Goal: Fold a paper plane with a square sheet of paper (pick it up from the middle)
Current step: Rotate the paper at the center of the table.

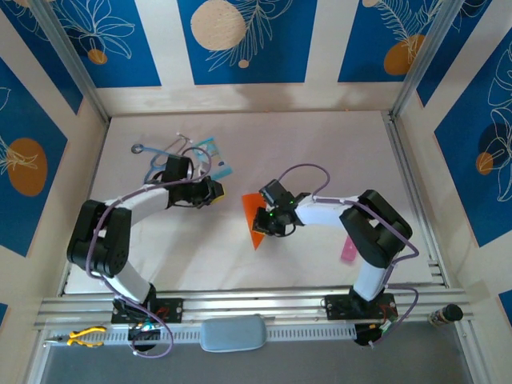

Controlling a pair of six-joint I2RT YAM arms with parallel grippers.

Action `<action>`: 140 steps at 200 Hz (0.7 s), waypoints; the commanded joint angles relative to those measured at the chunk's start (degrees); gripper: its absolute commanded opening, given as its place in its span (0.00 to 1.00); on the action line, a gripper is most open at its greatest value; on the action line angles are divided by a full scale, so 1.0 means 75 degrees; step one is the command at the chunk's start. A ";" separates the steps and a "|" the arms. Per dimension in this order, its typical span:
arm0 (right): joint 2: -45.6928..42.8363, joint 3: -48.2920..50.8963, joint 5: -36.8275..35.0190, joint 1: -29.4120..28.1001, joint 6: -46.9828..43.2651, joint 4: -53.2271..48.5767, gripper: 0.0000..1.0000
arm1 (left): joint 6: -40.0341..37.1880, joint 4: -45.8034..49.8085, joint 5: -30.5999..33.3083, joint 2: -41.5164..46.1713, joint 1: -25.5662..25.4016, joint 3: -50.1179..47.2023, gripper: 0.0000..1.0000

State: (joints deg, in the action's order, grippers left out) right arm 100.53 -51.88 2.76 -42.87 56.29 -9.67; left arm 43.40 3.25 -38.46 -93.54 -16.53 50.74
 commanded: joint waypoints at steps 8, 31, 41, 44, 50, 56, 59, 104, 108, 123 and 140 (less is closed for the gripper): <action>0.0240 0.0299 -0.0231 -0.0367 0.1236 0.0183 0.12 | -0.0080 -0.0069 -0.0451 -0.0281 -0.0102 0.0366 0.13; 0.0239 0.0460 -0.0387 -0.0592 0.2173 0.0546 0.12 | 0.0045 -0.0187 -0.0627 -0.0533 -0.0318 0.0549 0.12; 0.0212 0.0605 -0.0485 -0.0666 0.2635 0.0795 0.12 | 0.0089 -0.0233 -0.0589 -0.0608 -0.0453 0.0587 0.12; 0.0194 0.0664 -0.0494 -0.0686 0.2750 0.0886 0.12 | 0.0085 -0.0236 -0.0564 -0.0651 -0.0489 0.0608 0.12; 0.0174 0.0769 -0.0529 -0.0726 0.3013 0.1129 0.12 | 0.0085 -0.0216 -0.0547 -0.0723 -0.0551 0.0640 0.12; 0.0155 0.0870 -0.0565 -0.0760 0.3272 0.1350 0.12 | 0.0096 -0.0200 -0.0544 -0.0832 -0.0611 0.0688 0.11; 0.0157 0.0915 -0.0578 -0.0780 0.3404 0.1448 0.12 | 0.0111 -0.0199 -0.0544 -0.0884 -0.0635 0.0705 0.11; 0.0136 0.1093 -0.0802 -0.0986 0.4021 0.2080 0.11 | 0.0138 -0.0315 -0.0637 -0.1648 -0.1021 0.0876 0.11; 0.0127 0.1080 -0.0788 -0.0981 0.4010 0.2076 0.11 | 0.0115 -0.0316 -0.0600 -0.1688 -0.1037 0.0881 0.11; 0.0093 0.1033 -0.0722 -0.0987 0.3886 0.2075 0.11 | 0.0057 -0.0269 -0.0466 -0.1825 -0.1077 0.0875 0.11; 0.0051 0.0887 -0.0613 -0.0987 0.3630 0.1932 0.11 | -0.0029 -0.0298 -0.0485 -0.2107 -0.1088 0.0890 0.10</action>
State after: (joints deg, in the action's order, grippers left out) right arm 100.49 -45.23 -1.54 -49.76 83.70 8.25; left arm 44.07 1.45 -41.74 -106.96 -24.27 55.96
